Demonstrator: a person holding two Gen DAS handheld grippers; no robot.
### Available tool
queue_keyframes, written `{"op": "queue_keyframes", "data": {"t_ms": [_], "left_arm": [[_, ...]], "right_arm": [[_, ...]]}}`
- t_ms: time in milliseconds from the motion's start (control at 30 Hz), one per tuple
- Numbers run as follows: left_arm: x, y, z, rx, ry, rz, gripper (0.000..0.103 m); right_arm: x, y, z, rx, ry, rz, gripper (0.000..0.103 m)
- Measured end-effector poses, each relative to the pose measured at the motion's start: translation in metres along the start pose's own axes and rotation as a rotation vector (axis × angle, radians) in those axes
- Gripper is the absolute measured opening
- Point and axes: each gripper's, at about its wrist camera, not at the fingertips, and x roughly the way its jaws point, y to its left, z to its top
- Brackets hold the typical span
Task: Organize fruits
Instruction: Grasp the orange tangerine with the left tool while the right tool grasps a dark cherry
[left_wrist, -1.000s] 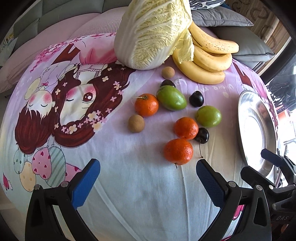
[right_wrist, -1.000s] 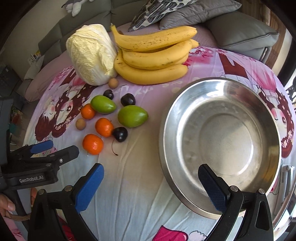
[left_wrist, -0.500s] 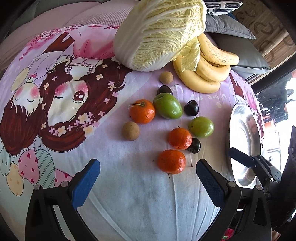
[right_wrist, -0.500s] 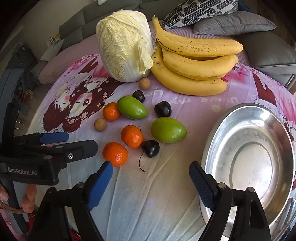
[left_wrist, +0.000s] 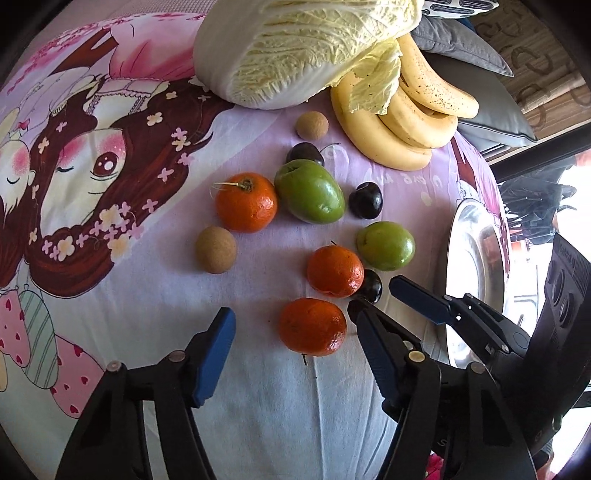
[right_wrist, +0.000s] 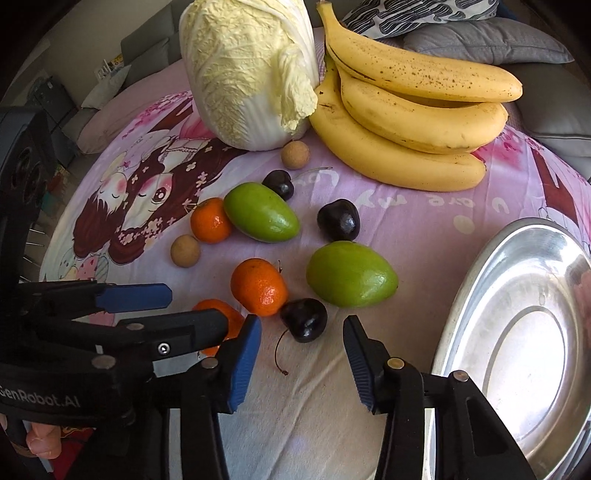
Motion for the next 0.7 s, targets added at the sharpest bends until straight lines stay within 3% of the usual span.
{"op": "queue_keyframes", "data": {"t_ms": [200,400,567,700], "left_arm": [[0.007,0.005,-0.001,-0.031,0.037,-0.047,0.055],[0.008,0.011,0.0,-0.058,0.054,-0.066,0.052],[0.008,0.011,0.0,-0.063,0.052,-0.062,0.051],[0.011,0.009,0.0,-0.083,0.047,-0.072,0.043]], "right_arm": [[0.009,0.002,-0.002,-0.013,0.006,0.001,0.038],[0.01,-0.003,0.0,-0.006,-0.003,0.001,0.03],[0.008,-0.007,-0.002,0.008,-0.009,0.009,0.03],[0.004,-0.008,-0.005,0.02,-0.018,0.006,0.03]]}}
